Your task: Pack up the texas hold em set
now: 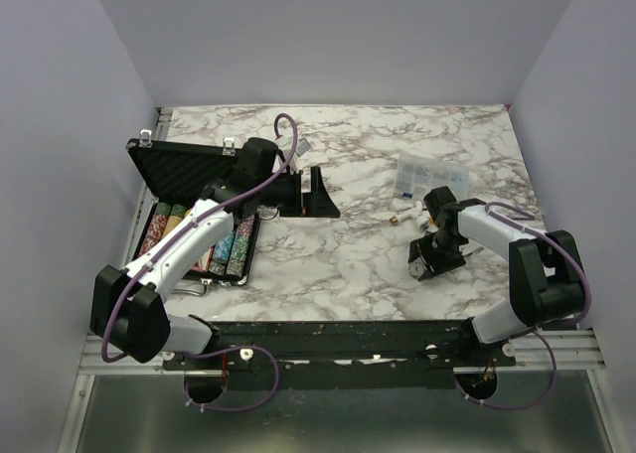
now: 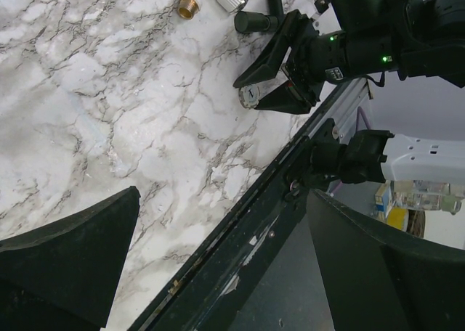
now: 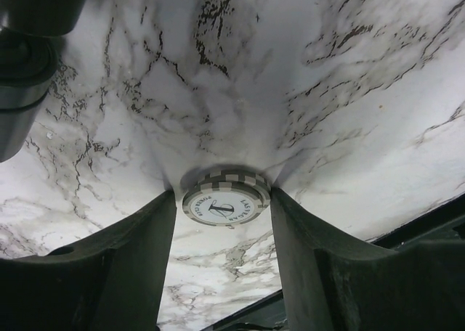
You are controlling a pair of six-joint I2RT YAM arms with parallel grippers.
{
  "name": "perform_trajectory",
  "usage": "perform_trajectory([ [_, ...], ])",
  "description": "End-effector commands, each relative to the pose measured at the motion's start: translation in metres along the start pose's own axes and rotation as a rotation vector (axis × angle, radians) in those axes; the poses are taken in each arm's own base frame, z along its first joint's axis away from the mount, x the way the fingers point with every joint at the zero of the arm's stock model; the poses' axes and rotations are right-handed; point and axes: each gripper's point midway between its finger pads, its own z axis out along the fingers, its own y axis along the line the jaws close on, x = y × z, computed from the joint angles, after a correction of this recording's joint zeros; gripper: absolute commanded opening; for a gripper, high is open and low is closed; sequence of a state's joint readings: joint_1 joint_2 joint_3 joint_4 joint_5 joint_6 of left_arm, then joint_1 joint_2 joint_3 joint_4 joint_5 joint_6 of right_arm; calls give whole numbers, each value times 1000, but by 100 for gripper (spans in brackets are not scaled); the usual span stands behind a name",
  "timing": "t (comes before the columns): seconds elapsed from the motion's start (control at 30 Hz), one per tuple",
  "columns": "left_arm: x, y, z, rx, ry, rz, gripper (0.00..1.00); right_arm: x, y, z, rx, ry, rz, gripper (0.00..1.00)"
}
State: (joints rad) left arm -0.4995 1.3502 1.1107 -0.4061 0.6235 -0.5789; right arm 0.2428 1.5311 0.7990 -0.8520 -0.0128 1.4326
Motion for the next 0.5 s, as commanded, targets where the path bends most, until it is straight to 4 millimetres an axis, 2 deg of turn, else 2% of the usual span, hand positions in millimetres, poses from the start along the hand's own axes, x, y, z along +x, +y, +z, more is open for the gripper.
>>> perform_trajectory([
  [0.0,-2,-12,-7,38,-5,37,96,-11,-27,30,86,-87,32,57],
  [0.23,-2,-11,-5,39,-5,37,96,-11,-39,41,95,-97,40,49],
  [0.37,-1,-9,-3,42,-1,30,96,-11,-33,41,78,-100,20,39],
  [0.47,0,-9,-1,50,3,27,96,-13,-26,34,56,-107,-4,37],
])
